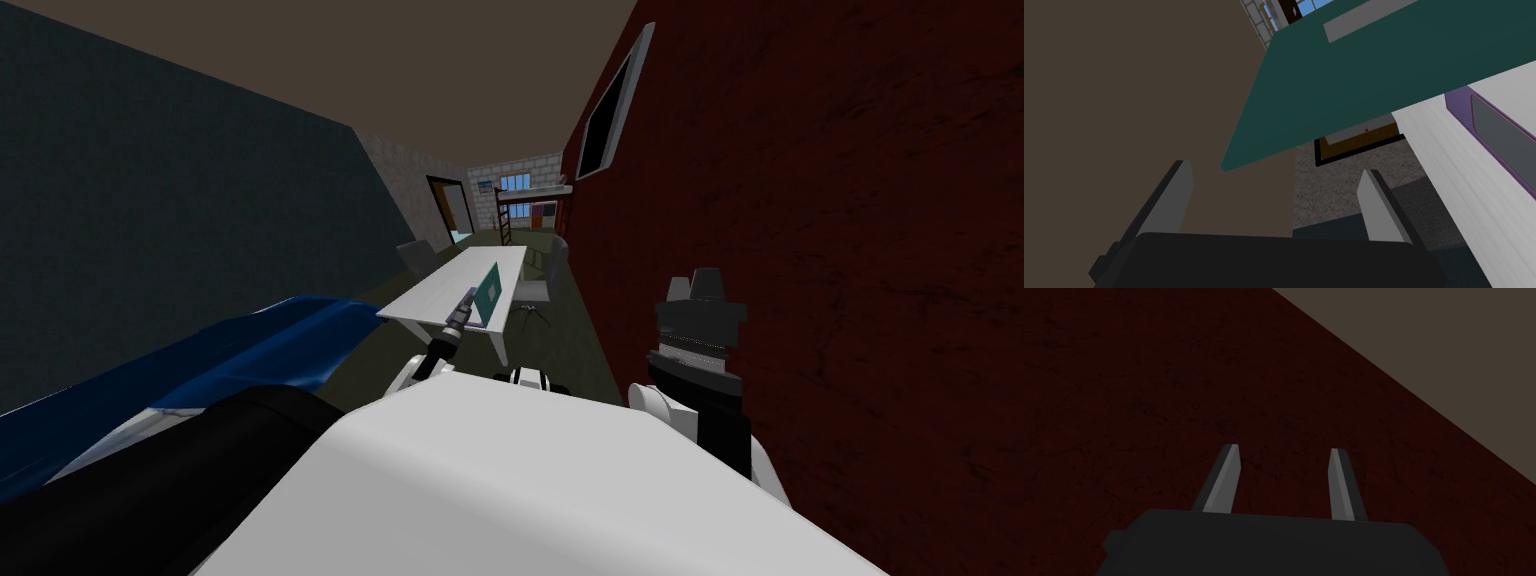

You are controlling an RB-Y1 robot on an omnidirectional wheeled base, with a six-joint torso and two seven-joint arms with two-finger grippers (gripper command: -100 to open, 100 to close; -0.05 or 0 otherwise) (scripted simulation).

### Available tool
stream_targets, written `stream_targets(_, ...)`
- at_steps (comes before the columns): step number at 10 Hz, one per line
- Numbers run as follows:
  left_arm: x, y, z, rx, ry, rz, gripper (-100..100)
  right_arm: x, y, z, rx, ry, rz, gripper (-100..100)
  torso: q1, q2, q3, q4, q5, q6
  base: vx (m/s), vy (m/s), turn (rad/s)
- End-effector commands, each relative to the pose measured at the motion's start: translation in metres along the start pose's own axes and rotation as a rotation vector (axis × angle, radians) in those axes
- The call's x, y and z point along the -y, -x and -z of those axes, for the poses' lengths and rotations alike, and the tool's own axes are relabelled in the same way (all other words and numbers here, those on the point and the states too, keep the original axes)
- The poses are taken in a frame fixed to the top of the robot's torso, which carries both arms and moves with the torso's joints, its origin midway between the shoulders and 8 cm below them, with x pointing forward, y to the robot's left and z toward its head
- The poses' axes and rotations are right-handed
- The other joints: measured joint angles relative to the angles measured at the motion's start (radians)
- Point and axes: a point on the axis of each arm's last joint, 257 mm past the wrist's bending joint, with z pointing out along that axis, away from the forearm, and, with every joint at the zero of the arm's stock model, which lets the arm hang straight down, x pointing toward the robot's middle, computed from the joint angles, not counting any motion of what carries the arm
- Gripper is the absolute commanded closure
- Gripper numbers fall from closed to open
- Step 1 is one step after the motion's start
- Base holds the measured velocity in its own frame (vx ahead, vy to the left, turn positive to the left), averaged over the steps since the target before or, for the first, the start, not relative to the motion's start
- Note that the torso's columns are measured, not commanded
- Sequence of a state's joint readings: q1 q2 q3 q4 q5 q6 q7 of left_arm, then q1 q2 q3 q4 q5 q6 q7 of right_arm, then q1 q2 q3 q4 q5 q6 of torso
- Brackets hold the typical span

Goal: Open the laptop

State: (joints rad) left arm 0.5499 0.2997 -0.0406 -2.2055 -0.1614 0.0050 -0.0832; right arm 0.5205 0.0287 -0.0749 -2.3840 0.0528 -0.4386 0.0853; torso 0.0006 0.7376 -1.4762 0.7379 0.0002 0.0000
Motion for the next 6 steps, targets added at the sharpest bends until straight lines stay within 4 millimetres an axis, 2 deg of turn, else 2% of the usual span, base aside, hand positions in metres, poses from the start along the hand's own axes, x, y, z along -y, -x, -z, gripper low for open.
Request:
stream_targets(1, -0.0087, 0.0001, 0.0005, -0.01, 0.023, -0.024, -100, 0.0, 0.0, 0.0, 0.0, 0.0, 0.0, 0, 0.0, 0.0, 0.0, 0.0, 0.0, 0.0, 0.0, -0.041, -0.007)
stream_targets(3, -0.0066, 0.0014, 0.002, -0.01, 0.027, -0.027, -100, 0.0001, 0.0001, 0.0001, 0.0, 0.0, 0.0, 0, 0.002, -0.004, -0.002, -0.001, 0.001, 0.0, 0.084, -0.006, -0.013)
stream_targets(4, -0.0063, 0.0016, 0.0021, -0.01, 0.028, -0.028, 100, 0.0, 0.0001, 0.0, 0.0, 0.0, 0.0, 0, 0.001, -0.001, -0.001, -0.001, 0.0, 0.0, 0.009, 0.0, 0.004)
stream_targets(6, -0.004, -0.0042, 0.0007, -0.004, 0.027, 0.087, 100, 0.0, 0.0001, 0.0, 0.0, 0.0, 0.0, 0, 0.005, 0.002, 0.002, 0.0, 0.005, 0.001, 0.0, 0.104, 0.024)
